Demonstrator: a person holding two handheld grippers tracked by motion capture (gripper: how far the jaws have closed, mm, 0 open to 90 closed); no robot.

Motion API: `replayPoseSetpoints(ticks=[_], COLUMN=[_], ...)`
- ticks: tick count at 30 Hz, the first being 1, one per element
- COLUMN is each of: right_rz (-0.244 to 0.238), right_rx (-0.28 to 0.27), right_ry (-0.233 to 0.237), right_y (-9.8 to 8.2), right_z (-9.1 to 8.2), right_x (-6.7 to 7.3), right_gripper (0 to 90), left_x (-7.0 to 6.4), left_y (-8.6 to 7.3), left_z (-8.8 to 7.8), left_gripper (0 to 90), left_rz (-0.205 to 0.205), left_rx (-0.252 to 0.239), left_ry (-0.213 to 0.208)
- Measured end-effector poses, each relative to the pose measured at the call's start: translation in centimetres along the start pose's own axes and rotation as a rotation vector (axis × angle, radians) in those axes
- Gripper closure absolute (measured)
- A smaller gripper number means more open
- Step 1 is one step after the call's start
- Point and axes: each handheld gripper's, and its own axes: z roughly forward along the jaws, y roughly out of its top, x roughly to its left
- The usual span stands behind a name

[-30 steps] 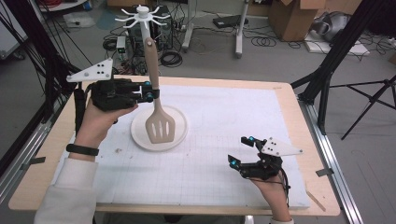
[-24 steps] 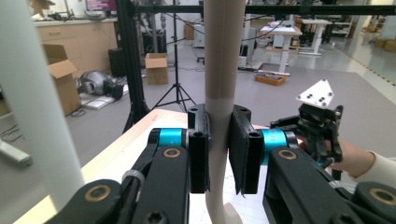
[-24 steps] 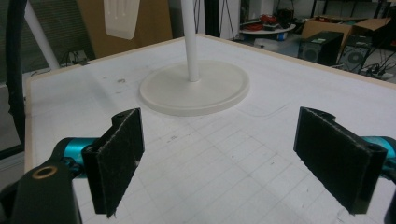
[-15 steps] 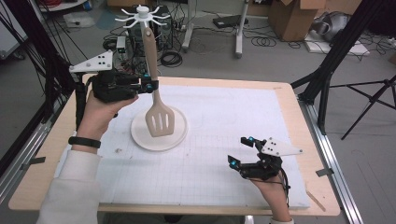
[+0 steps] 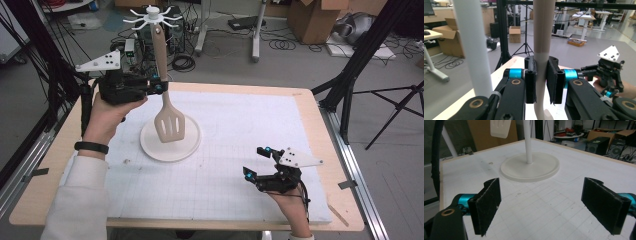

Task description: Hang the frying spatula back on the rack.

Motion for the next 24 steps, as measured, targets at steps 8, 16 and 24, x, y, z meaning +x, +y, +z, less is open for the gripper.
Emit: replayPoseSetpoints(ticks=[8, 16, 24], right_rz=[0.008, 0.012, 0.012], right_rx=[-0.003, -0.012, -0.011], right_ry=[0.005, 0.016, 0.019], right_y=[0.0, 0.0, 0.0], right_z=[0.0, -0.1, -0.2], right_x=[0.1, 0.0, 0.1], right_gripper=[14.9, 15.0, 15.0], left_x=[0.4, 0.8, 0.2], left_y=[-0.3, -1.0, -1.3], left_z=[0.3, 0.3, -0.5], left_gripper=[78.4, 77.7, 52.9], left_rz=[-0.010, -0.005, -0.031], left_rx=[0.017, 0.008, -0.009], left_ry=[0.006, 0.030, 0.088])
